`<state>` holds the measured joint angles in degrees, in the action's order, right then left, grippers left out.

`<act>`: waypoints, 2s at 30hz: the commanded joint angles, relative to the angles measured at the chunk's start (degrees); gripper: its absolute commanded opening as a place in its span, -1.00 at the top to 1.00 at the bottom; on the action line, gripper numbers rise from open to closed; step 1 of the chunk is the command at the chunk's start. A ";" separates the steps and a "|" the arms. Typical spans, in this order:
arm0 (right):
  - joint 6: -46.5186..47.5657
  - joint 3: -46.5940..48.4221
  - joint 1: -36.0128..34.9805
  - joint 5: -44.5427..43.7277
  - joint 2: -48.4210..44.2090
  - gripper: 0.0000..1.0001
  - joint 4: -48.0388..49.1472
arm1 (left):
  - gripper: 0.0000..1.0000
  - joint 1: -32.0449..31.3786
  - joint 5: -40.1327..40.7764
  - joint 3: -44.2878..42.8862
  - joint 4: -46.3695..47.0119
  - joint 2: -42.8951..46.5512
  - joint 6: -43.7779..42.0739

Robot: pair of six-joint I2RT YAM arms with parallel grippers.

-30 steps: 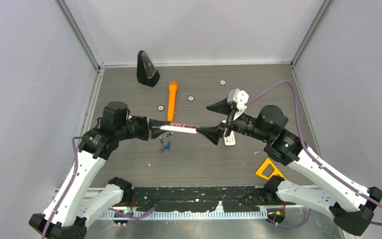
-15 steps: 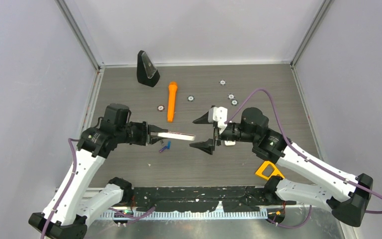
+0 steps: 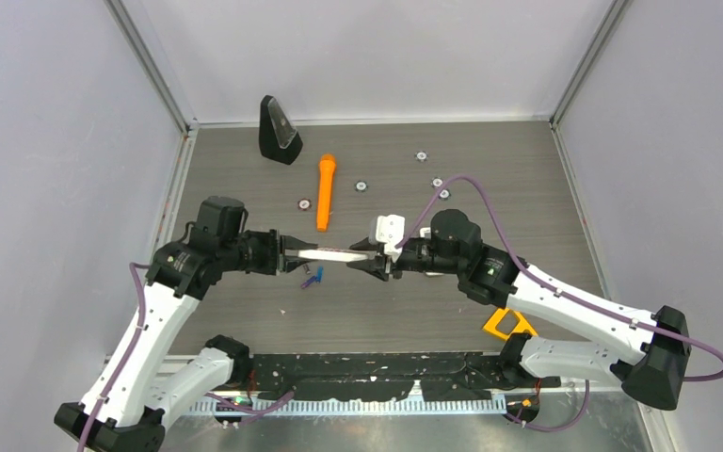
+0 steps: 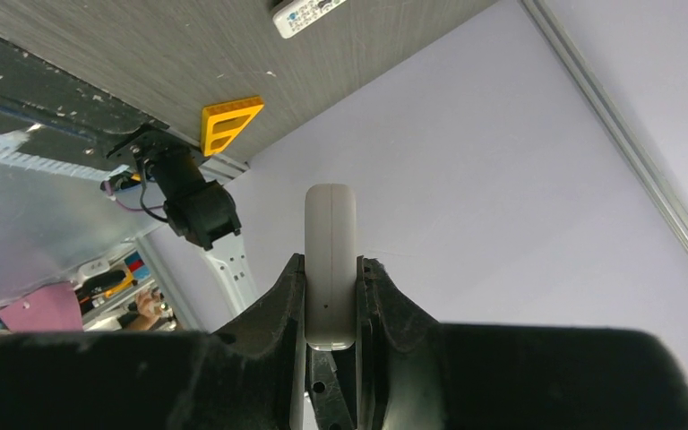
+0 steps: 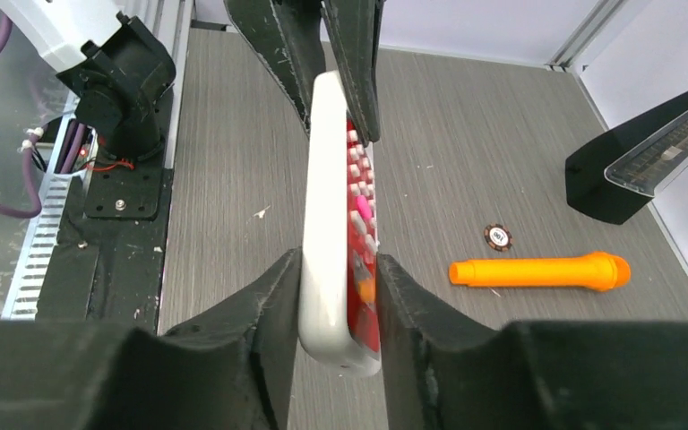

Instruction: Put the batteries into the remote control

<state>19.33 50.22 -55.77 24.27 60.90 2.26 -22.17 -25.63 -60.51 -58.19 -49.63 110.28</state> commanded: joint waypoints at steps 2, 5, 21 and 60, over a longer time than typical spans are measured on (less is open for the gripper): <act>0.12 0.94 -0.31 -4.09 0.64 0.44 5.74 | 1.00 -0.25 -1.62 0.97 3.06 0.98 -0.06; -0.09 2.19 -0.31 -4.37 1.11 0.74 3.39 | 0.80 -0.24 -2.03 1.92 5.29 1.39 -0.23; -2.42 12.31 -0.22 -3.55 2.32 0.89 -19.70 | -0.99 1.27 16.01 5.80 25.83 5.33 -48.59; -8.09 30.40 3.76 15.47 10.24 0.90 -43.16 | -0.09 -14.68 -33.78 -5.22 20.28 -11.77 -120.03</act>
<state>10.72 78.00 -52.12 38.61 71.05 -40.97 -35.83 -58.08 -63.02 -33.93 -60.99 -6.70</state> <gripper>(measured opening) 0.269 0.585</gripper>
